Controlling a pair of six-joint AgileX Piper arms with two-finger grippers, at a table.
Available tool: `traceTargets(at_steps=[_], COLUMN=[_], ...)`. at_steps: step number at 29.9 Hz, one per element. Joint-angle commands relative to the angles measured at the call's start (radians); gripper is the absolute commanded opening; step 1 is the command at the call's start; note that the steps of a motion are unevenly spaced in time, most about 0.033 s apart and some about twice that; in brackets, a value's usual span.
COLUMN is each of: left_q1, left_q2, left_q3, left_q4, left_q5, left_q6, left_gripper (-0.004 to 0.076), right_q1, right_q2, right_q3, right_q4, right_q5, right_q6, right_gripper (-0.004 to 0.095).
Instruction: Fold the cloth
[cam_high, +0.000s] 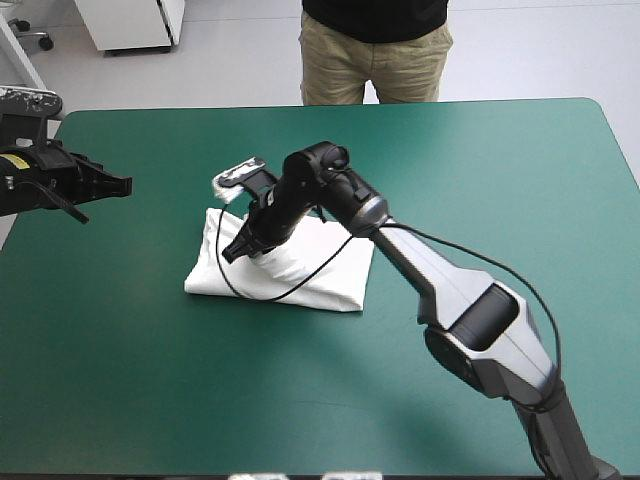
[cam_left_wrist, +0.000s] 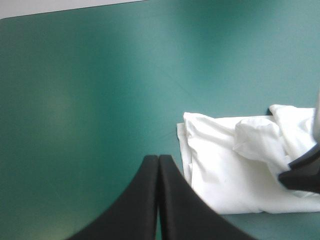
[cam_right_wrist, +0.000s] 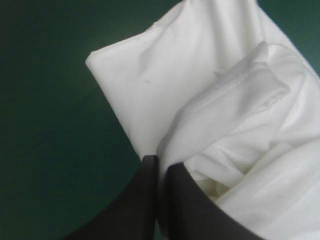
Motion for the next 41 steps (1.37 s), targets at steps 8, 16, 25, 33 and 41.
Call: traceTargets(at_steps=[8,16,25,33,41], left_q1=[0.001,0.001,0.001,0.001,0.001], left_q2=[-0.013,-0.002,0.003,0.003,0.004], left_q3=[-0.028,-0.02,-0.019,-0.016,-0.016], left_q4=[-0.018,-0.018,-0.01,-0.012,-0.051], left_q5=[-0.063,-0.063,-0.067,-0.065,-0.071], left_q6=[-0.012,-0.012,-0.012,-0.012,-0.013], left_gripper=[-0.0009,-0.0009,-0.0009,-0.0009,-0.0009], right_q1=[0.107,0.107,0.098,-0.011,-0.266], right_q2=[0.121,0.124,0.047,-0.232,-0.746], right_q3=[-0.166,-0.242,-0.34,-0.022,0.805], right_q4=[0.031,0.059,-0.028,-0.083,0.075], right_q5=[0.01,-0.013,0.014,0.014,-0.33], right_q6=[0.013,-0.03,0.032,0.031,-0.077], right_gripper=[-0.0009,0.0488,0.0499,0.0433,0.0402])
